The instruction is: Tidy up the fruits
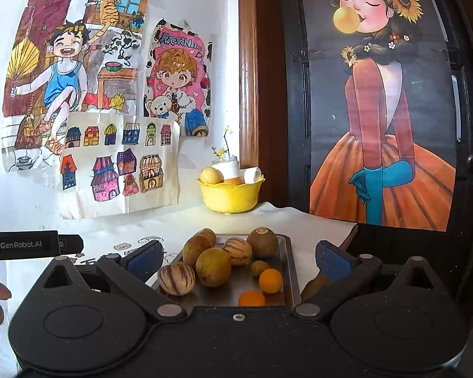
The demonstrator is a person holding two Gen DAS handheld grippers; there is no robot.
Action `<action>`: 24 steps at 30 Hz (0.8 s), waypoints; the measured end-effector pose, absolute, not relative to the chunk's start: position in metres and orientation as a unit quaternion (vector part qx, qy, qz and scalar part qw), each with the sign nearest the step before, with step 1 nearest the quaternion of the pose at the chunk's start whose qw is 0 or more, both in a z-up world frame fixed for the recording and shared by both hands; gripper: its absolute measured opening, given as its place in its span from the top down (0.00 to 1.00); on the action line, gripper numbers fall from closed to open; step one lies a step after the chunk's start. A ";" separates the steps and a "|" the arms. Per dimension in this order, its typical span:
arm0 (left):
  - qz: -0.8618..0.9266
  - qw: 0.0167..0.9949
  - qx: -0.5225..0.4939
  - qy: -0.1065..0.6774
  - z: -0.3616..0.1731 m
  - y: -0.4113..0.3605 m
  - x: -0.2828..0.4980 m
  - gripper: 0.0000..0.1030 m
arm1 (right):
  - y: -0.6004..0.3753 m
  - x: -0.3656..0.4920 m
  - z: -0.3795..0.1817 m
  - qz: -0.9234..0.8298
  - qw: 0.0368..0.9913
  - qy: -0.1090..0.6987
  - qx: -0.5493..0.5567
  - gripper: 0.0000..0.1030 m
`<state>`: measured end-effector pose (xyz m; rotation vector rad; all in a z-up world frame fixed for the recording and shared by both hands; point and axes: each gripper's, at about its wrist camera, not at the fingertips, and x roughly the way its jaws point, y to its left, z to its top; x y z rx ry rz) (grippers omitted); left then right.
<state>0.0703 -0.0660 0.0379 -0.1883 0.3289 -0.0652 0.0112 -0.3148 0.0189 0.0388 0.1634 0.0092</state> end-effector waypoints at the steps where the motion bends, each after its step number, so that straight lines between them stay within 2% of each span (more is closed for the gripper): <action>1: -0.032 0.982 -0.094 0.163 0.037 -0.065 0.068 0.00 | -0.314 0.010 0.018 0.004 0.996 0.083 0.019 0.01; 24: -0.052 0.979 -0.075 0.181 0.017 -0.056 0.020 0.00 | -0.306 -0.032 -0.005 0.000 0.994 0.107 0.008 0.01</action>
